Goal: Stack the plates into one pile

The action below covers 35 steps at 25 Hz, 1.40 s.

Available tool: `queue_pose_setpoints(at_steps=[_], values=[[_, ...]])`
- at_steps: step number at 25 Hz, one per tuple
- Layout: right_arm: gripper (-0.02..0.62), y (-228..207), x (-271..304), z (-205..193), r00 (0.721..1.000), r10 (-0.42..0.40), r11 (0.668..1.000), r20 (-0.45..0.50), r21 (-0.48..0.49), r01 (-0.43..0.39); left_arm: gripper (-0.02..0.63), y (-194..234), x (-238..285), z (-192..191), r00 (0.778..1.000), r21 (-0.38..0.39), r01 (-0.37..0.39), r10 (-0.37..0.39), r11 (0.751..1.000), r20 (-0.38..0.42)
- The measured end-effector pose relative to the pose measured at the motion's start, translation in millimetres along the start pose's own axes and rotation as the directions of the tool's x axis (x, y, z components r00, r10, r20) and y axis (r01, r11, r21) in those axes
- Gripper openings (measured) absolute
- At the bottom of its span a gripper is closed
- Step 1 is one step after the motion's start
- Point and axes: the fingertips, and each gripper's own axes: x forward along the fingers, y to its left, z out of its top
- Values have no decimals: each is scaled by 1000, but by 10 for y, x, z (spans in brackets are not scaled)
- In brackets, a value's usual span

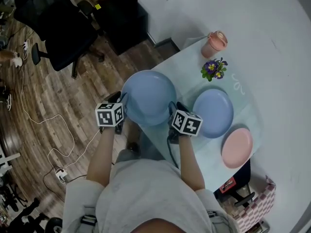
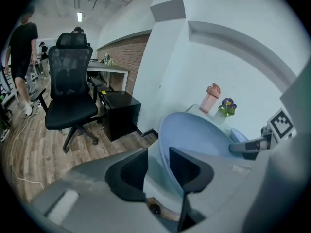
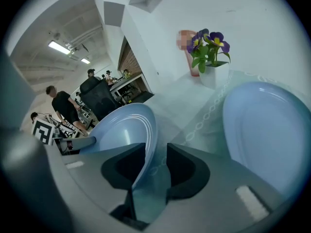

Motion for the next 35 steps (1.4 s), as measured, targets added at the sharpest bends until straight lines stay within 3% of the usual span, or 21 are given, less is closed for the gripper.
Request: queue_pose_setpoints(at_steps=[3, 5, 9, 17, 25, 35], values=[[128, 25, 67, -59, 1000, 10, 1000, -20, 7, -10, 125, -11, 23, -27, 1000, -10, 7, -7, 1000, -7], [80, 42, 81, -76, 1000, 8, 1000, -25, 9, -8, 62, -54, 30, -26, 1000, -6, 23, -23, 1000, -18], [52, 104, 23, -55, 1000, 13, 1000, -14, 18, -12, 55, -67, -38, 4, 999, 6, 33, -33, 999, -21], [48, 261, -305, 263, 994, 11, 1000, 113, -20, -9, 52, -211, -284, 350, 994, 49, 72, -76, 996, 75], [40, 310, -642, 422, 974, 4, 999, 227, 37, -13, 46, -432, -497, 646, 979, 110, 125, -140, 986, 146], [40, 141, -1239, 289, 936, -87, 993, 341, 104, 55, 43, -935, -665, 704, 955, 211, 227, -260, 951, 145]])
